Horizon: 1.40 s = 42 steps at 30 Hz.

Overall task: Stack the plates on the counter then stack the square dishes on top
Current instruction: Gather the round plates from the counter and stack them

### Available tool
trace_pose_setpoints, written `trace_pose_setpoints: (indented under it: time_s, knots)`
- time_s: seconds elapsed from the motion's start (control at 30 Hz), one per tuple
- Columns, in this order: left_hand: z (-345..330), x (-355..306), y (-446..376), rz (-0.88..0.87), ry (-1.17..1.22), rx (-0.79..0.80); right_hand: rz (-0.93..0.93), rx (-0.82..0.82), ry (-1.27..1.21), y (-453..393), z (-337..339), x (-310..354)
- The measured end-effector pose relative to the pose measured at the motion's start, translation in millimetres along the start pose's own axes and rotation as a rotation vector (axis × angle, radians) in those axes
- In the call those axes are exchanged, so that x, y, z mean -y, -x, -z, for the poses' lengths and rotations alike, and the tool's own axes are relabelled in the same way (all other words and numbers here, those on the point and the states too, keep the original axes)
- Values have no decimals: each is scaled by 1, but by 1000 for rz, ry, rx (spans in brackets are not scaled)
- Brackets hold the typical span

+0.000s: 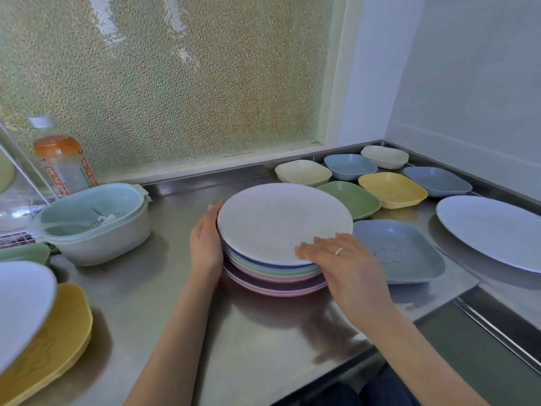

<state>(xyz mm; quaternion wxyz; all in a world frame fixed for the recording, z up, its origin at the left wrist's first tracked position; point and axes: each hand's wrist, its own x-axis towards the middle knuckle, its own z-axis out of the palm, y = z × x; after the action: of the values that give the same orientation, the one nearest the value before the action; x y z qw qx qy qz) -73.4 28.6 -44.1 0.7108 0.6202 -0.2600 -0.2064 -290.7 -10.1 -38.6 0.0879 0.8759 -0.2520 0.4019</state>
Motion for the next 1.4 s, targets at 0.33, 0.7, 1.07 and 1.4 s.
trace_pose_setpoints:
  time_s: [0.33,0.7,1.07,1.4]
  knots:
    - [3,11,-3,55,68,42,-23,470,-183,4,3,-12]
    - [-11,-13,18,-474,-448,52,-727,38,-91,14,34,-108]
    - [-222,-46,103,-924,-1038,966,-1008,426,351,45,64,-193]
    - [-322,7,134,-732,-1185,1129,-919,399,414,74,61,-221]
